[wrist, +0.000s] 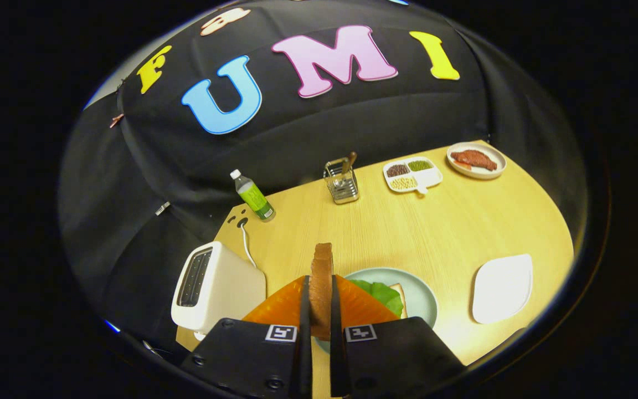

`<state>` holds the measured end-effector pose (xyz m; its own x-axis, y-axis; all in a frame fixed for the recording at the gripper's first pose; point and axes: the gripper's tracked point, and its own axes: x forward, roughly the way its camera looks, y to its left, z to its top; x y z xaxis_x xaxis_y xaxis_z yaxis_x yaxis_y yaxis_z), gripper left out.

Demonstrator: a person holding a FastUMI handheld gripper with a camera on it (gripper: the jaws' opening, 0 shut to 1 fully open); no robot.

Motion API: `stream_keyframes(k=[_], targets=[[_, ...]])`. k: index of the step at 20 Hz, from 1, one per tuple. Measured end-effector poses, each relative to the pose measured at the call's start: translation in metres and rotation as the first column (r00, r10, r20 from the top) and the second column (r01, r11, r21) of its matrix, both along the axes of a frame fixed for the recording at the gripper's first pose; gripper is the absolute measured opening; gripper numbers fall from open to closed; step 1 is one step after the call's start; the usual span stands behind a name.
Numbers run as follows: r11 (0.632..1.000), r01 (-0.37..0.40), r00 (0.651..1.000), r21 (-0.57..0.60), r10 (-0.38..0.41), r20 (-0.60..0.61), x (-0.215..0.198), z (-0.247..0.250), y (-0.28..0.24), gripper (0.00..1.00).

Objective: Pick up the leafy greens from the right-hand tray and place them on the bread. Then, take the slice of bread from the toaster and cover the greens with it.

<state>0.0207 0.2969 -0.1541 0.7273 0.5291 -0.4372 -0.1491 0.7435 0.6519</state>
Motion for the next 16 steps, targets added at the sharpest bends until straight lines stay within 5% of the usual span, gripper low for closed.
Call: stream_keyframes(k=[6, 16], targets=[[1.0, 0.002, 0.996, 0.018, 0.0, -0.089, -0.005, -0.054, 0.006, 0.17], [0.984, 0.0, 0.989, -0.177, -0.027, -0.149, -0.006, -0.129, -0.022, 0.17]])
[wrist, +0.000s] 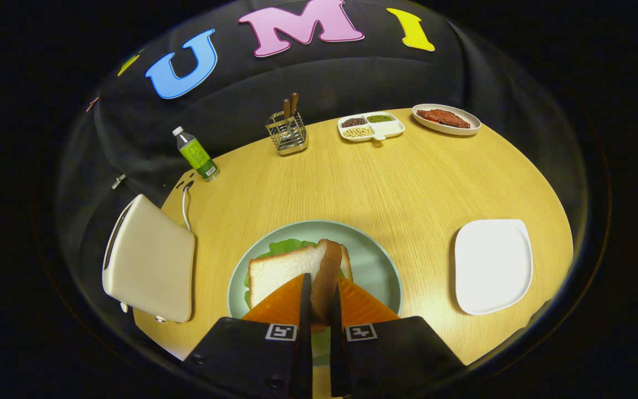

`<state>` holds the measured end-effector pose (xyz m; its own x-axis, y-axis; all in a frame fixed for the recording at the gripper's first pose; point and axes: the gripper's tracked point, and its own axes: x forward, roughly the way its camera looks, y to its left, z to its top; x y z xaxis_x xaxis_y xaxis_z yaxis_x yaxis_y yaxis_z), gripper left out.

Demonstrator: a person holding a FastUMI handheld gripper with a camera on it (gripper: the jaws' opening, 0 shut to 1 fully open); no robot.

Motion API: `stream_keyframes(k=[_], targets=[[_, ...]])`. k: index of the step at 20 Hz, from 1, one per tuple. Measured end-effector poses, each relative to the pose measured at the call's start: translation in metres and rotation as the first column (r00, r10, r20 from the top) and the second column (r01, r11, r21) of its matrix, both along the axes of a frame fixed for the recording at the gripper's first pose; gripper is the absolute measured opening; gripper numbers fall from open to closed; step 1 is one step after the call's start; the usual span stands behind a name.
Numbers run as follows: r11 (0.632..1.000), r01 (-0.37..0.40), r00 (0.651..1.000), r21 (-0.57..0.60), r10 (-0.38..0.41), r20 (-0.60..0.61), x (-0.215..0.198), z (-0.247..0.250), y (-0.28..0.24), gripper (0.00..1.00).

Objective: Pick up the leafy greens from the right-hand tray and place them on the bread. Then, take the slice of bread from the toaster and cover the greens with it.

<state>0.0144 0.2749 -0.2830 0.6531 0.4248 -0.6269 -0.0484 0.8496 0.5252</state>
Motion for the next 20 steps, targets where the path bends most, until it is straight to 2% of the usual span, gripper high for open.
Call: stream_keyframes(k=[2, 3, 4, 6, 7, 8, 10, 20], targets=[[0.999, -0.008, 1.0, -0.038, 0.008, -0.009, -0.001, -0.009, -0.002, 0.2], [0.998, -0.013, 1.0, -0.063, 0.012, -0.01, 0.0, -0.013, -0.005, 0.24], [0.997, -0.02, 1.0, -0.072, 0.02, -0.006, 0.001, -0.014, -0.005, 0.34], [0.995, -0.018, 1.0, -0.102, 0.017, -0.008, 0.003, -0.017, -0.011, 0.4], [0.99, -0.011, 1.0, -0.137, 0.009, -0.011, 0.004, -0.022, -0.017, 0.46], [0.988, -0.016, 1.0, -0.153, 0.014, -0.011, 0.003, -0.024, -0.019, 0.63], [0.987, -0.016, 1.0, -0.161, 0.016, -0.003, 0.004, -0.023, -0.022, 0.78], [0.99, -0.008, 1.0, -0.142, 0.007, -0.01, 0.002, -0.013, -0.033, 0.88]])
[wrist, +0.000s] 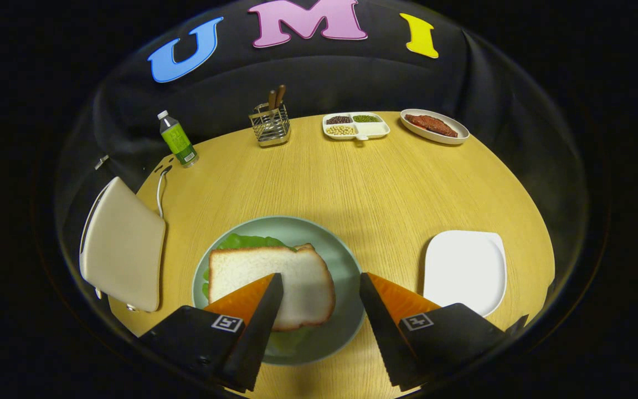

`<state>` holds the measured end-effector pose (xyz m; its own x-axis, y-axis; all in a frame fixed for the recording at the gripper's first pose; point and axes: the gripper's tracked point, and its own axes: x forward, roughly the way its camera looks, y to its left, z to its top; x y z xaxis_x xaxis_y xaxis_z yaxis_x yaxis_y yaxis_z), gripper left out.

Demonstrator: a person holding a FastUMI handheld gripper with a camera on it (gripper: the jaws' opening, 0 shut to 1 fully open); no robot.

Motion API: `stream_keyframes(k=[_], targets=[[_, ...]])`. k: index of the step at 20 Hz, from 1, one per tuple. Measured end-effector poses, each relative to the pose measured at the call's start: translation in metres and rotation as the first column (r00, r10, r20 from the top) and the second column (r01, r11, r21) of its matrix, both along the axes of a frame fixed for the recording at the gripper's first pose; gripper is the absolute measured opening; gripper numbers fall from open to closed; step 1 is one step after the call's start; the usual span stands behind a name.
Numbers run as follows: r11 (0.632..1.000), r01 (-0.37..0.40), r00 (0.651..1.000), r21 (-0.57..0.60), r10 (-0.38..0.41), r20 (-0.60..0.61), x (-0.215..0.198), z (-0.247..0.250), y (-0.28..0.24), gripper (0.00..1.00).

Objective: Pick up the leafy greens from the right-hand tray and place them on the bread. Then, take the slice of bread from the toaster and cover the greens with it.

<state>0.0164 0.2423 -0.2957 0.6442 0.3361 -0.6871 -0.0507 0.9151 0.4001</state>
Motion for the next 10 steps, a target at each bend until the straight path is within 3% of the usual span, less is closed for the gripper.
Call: stream_keyframes(k=[5, 10], targets=[[1.0, -0.001, 0.999, -0.011, 0.001, 0.035, -0.001, 0.02, -0.014, 0.94], [1.0, -0.009, 0.986, 0.015, 0.006, 0.168, 0.008, 0.088, -0.033, 0.97]])
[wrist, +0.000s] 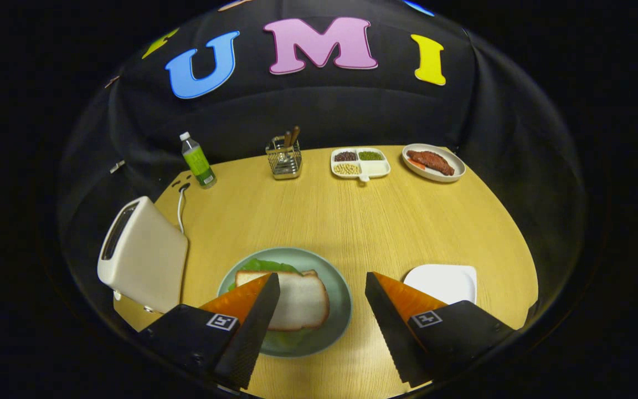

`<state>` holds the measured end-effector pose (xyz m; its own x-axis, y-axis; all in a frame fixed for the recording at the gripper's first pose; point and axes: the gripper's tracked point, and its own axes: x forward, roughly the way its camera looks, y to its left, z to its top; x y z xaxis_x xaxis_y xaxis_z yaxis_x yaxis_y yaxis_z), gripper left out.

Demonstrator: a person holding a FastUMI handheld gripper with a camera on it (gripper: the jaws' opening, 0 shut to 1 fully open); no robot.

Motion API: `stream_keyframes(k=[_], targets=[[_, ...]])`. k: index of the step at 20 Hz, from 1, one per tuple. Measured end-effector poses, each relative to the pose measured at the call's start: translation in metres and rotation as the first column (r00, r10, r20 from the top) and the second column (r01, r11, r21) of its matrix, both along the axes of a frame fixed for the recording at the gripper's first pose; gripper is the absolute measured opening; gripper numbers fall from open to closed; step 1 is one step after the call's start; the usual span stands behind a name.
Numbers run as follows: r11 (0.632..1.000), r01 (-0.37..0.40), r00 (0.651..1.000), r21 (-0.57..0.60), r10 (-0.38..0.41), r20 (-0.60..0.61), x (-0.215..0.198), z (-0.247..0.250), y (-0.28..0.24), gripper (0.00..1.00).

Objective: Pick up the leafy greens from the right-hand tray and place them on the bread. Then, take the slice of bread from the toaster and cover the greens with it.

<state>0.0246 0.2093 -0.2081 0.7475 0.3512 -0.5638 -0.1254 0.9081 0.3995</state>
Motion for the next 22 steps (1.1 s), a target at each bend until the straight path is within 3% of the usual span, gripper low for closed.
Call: stream_keyframes(k=[11, 22], targets=[[0.999, 0.028, 0.973, 0.041, -0.037, 0.228, -0.004, 0.139, -0.062, 0.99], [1.0, -0.006, 0.929, -0.012, 0.01, 0.371, -0.048, 0.185, -0.101, 0.99]])
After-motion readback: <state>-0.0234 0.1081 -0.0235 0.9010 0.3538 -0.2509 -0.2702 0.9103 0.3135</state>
